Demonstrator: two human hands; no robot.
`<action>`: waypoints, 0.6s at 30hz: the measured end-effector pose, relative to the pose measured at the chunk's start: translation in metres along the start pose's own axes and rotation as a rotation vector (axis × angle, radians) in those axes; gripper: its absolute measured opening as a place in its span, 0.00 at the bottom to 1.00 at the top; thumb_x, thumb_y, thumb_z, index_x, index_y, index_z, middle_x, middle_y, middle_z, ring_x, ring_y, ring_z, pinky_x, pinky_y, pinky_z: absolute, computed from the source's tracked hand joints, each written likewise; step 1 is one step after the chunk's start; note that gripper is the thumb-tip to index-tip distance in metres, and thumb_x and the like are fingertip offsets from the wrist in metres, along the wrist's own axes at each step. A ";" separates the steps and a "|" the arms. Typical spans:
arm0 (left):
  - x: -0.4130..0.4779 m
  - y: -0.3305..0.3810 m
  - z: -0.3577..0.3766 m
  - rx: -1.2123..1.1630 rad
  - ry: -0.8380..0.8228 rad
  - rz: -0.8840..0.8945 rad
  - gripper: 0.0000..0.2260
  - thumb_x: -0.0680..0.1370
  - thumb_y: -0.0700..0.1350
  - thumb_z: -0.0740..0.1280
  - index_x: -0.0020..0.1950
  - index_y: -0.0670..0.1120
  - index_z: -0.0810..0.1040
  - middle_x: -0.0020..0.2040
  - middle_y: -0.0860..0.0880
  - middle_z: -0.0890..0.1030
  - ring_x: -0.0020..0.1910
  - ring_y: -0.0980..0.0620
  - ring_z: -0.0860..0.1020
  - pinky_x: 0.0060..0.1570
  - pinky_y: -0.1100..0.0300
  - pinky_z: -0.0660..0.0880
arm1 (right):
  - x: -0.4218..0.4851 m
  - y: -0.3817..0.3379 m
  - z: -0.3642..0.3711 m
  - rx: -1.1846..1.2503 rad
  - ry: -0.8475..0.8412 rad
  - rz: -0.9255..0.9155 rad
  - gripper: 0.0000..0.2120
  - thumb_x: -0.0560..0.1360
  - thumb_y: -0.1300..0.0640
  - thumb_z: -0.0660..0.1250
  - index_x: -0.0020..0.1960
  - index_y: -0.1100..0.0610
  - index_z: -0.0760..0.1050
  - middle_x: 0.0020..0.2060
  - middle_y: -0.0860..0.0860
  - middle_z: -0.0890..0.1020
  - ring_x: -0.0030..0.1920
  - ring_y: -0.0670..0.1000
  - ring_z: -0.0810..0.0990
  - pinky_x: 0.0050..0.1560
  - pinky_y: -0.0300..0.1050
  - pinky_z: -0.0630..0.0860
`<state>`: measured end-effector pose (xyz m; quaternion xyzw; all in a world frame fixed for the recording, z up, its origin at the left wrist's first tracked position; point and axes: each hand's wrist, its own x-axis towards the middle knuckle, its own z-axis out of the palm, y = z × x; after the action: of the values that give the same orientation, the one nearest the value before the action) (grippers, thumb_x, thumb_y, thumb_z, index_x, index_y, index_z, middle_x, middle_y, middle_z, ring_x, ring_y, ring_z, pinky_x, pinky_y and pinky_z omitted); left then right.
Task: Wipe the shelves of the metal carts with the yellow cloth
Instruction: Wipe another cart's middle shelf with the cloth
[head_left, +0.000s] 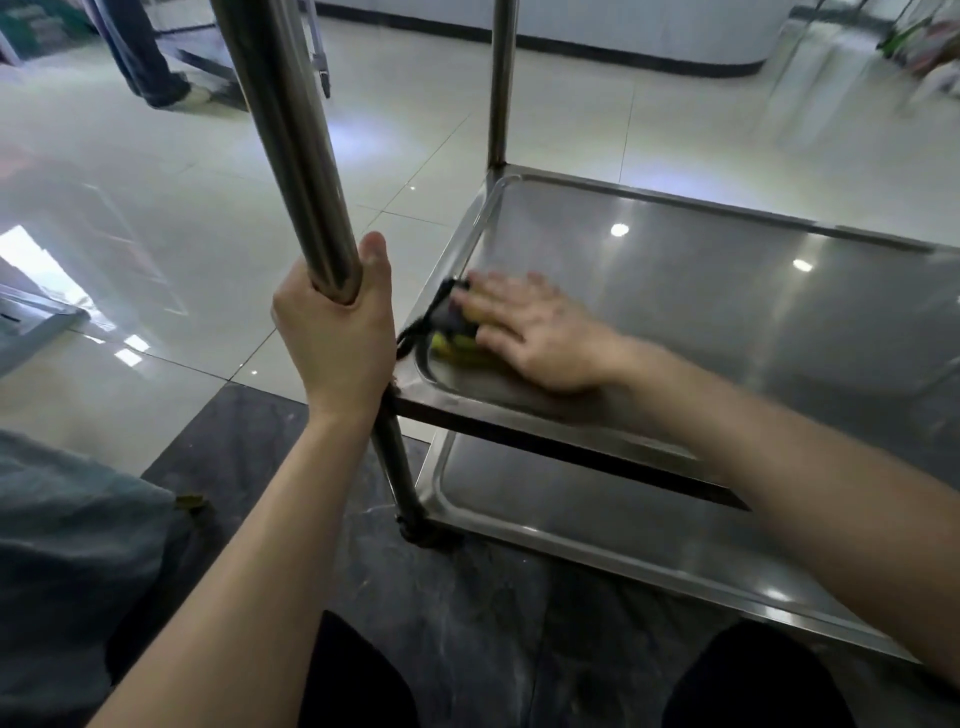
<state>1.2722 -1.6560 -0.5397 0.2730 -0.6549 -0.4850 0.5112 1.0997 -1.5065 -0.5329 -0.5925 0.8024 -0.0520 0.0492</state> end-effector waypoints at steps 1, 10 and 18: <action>0.001 -0.001 0.001 0.001 0.005 -0.003 0.25 0.79 0.64 0.73 0.36 0.50 0.67 0.33 0.32 0.68 0.30 0.29 0.73 0.31 0.35 0.74 | 0.025 0.022 -0.007 -0.022 -0.007 0.106 0.28 0.89 0.40 0.50 0.87 0.41 0.50 0.87 0.46 0.48 0.86 0.47 0.45 0.84 0.53 0.37; 0.002 0.004 -0.002 0.013 0.028 -0.027 0.24 0.78 0.66 0.73 0.35 0.52 0.67 0.34 0.31 0.70 0.30 0.29 0.73 0.31 0.35 0.75 | -0.036 -0.031 0.010 0.053 0.012 0.021 0.30 0.87 0.36 0.47 0.87 0.40 0.46 0.87 0.45 0.44 0.85 0.45 0.41 0.84 0.48 0.35; 0.000 0.006 0.003 0.008 0.053 -0.056 0.26 0.79 0.63 0.73 0.36 0.48 0.64 0.34 0.30 0.69 0.30 0.28 0.73 0.30 0.34 0.74 | 0.017 0.069 -0.015 -0.004 -0.014 0.279 0.33 0.85 0.32 0.46 0.87 0.40 0.48 0.87 0.46 0.47 0.86 0.49 0.44 0.84 0.54 0.37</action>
<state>1.2704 -1.6528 -0.5343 0.3061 -0.6352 -0.4891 0.5134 1.0268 -1.5024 -0.5279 -0.4757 0.8767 -0.0390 0.0603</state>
